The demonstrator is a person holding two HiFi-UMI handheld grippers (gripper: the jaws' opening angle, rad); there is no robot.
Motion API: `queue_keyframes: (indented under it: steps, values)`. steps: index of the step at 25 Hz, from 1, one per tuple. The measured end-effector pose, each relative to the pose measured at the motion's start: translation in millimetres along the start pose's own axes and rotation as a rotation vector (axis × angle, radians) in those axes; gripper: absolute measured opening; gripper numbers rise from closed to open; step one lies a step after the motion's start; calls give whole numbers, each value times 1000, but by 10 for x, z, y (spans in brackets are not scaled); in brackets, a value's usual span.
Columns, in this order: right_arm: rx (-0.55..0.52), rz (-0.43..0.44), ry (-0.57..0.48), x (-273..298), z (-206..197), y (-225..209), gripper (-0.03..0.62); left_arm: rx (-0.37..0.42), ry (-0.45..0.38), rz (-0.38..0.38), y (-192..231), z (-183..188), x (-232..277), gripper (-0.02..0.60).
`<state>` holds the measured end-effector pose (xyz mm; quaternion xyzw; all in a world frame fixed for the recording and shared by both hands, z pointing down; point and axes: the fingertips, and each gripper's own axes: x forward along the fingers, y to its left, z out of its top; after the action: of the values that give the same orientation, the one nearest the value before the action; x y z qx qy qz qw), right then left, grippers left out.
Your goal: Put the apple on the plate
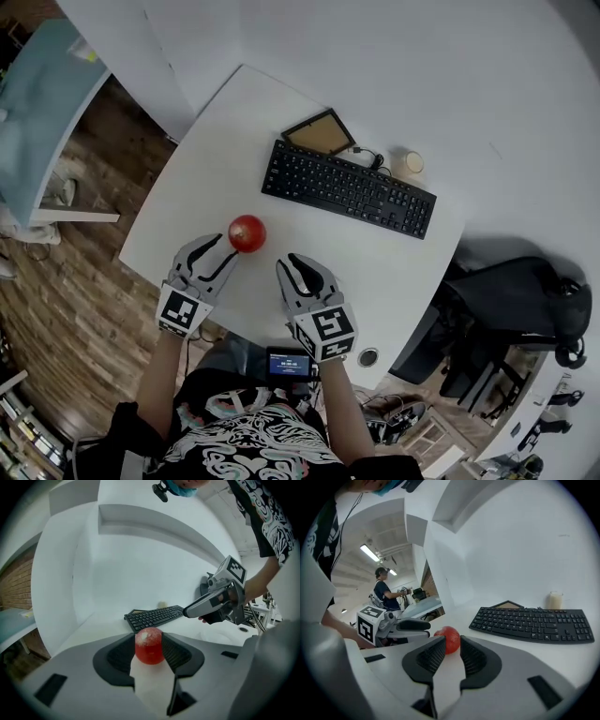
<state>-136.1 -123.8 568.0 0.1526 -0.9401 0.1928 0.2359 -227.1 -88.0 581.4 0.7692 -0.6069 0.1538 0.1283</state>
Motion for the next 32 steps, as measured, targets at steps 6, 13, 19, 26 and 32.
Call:
queue_keyframes:
  steps: [6,13,19,26,32]
  values:
    - [43,79,49,276,-48,25,188,18,67,-56,-15,-177,130,257]
    - [183,156,67,570,-42,-8,261,22,88,-105,-18,-274,258,319]
    - [253,214,89,779,-14,-22,282,52,105,-125,-1,-309,366,331]
    - [335,255,111,940,-52,-5,291,63,119,-156,-53,-351,477,333]
    - [445,281,119,978,-95,3,295,48,129,-185,-77,-354,535,333]
